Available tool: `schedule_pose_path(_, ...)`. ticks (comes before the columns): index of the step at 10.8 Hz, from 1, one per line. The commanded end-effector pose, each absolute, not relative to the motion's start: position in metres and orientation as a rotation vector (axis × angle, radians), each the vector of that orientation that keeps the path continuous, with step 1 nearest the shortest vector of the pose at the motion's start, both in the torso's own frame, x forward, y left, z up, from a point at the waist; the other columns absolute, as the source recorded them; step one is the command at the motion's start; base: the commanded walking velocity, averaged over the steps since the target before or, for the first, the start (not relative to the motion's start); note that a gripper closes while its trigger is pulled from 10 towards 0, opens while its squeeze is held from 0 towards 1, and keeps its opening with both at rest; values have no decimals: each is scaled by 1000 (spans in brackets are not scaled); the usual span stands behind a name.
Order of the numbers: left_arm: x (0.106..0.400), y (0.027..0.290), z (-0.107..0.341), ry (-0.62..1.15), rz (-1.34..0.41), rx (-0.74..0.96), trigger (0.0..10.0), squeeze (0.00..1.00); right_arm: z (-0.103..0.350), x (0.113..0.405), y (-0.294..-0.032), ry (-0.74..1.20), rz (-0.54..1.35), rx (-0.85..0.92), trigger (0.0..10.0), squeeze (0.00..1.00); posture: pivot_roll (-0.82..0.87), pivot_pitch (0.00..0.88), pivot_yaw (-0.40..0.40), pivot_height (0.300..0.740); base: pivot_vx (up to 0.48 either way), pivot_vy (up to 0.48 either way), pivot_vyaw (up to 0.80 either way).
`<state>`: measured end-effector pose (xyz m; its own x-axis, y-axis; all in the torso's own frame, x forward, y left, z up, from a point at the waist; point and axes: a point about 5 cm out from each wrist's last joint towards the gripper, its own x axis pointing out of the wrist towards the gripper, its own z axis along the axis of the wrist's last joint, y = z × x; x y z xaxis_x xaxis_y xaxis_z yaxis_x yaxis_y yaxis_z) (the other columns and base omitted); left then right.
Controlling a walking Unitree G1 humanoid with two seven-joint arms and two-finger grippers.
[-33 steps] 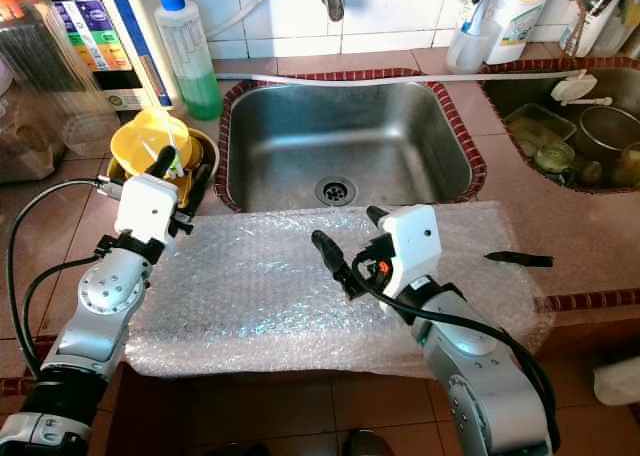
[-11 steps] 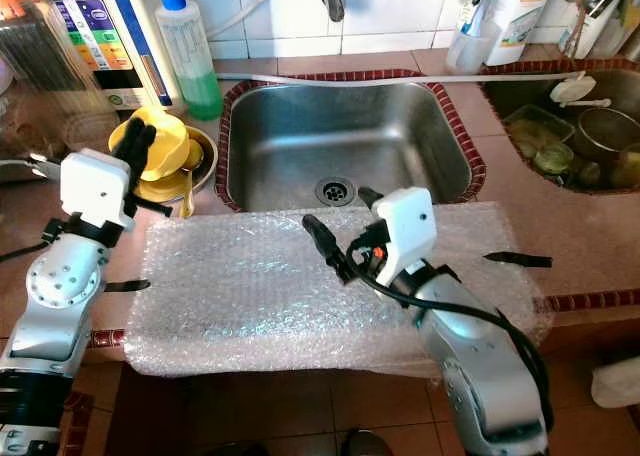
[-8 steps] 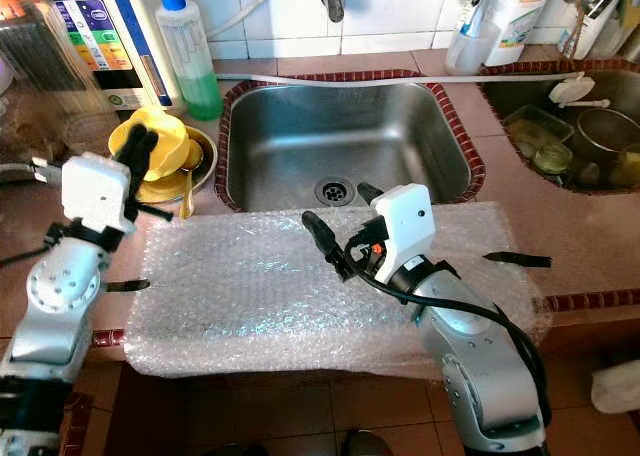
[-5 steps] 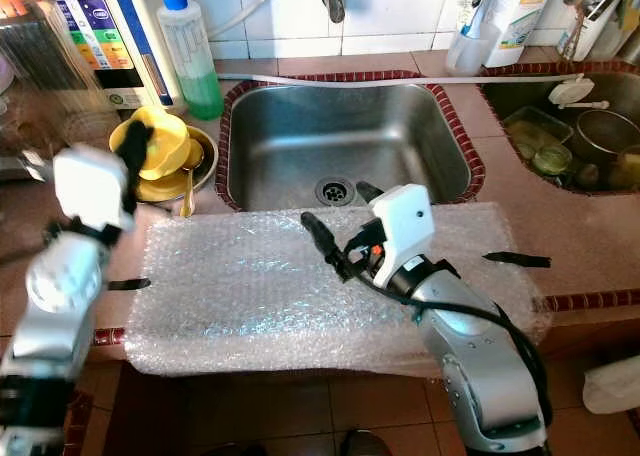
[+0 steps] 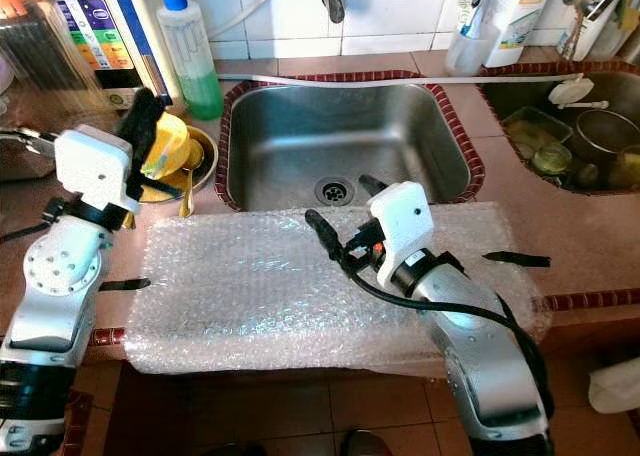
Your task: Kitchen organization
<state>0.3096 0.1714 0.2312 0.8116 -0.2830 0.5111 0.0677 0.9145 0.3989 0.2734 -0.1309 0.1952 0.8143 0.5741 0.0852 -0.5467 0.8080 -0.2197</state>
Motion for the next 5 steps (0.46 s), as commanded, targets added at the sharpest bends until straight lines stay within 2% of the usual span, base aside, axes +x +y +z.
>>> schedule_pose_path(1,306,179,232,-592,-170,316,10000,1000,196,274,-132,-153,608,-203,10000,0,-192,173,18,740,0,0,0)
schedule_pose_path(5,291,193,203,-500,-197,387,10000,1000,193,273,-129,-156,622,-207,10000,0,-186,171,16,740,0,0,0)
